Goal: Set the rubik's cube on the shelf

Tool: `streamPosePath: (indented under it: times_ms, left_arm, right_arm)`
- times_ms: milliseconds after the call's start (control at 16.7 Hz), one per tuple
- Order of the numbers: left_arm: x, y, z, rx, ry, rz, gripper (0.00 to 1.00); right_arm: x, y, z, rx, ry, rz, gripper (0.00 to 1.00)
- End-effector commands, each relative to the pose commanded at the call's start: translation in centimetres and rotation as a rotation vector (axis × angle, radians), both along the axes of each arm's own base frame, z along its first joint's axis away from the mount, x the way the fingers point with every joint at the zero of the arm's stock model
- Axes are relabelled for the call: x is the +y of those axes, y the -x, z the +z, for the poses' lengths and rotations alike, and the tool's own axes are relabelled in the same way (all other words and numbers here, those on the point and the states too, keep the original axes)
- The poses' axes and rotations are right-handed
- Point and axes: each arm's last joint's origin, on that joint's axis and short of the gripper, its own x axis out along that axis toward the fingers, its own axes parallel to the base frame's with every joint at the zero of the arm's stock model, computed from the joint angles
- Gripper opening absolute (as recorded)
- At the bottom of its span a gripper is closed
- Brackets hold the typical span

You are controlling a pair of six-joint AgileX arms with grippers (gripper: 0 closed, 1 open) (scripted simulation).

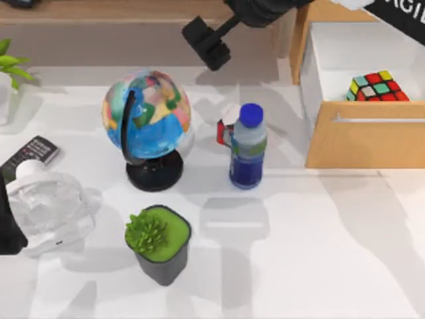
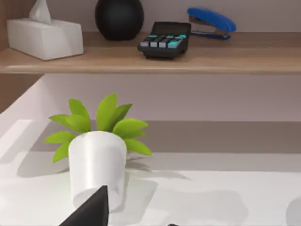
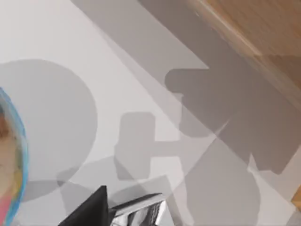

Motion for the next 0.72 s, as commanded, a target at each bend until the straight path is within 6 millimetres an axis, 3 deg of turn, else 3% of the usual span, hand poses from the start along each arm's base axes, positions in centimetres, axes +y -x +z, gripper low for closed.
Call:
streamPosePath:
  times_ms: [420, 540, 720]
  left_arm:
    - [0.0, 0.0, 0.0, 0.0, 0.0, 0.0, 1.0]
    - [0.0, 0.0, 0.0, 0.0, 0.0, 0.0, 1.0]
    - [0.0, 0.0, 0.0, 0.0, 0.0, 0.0, 1.0]
  right_arm:
    - [-16.3, -6.4, -3.8, 0.49, 0.074, -0.375, 1.0]
    - [-19.1, -7.2, -5.0, 0.566, 0.064, -0.435, 1.0]
    - [-20.3, -7.5, -5.5, 0.595, 0.06, -0.457, 1.0]
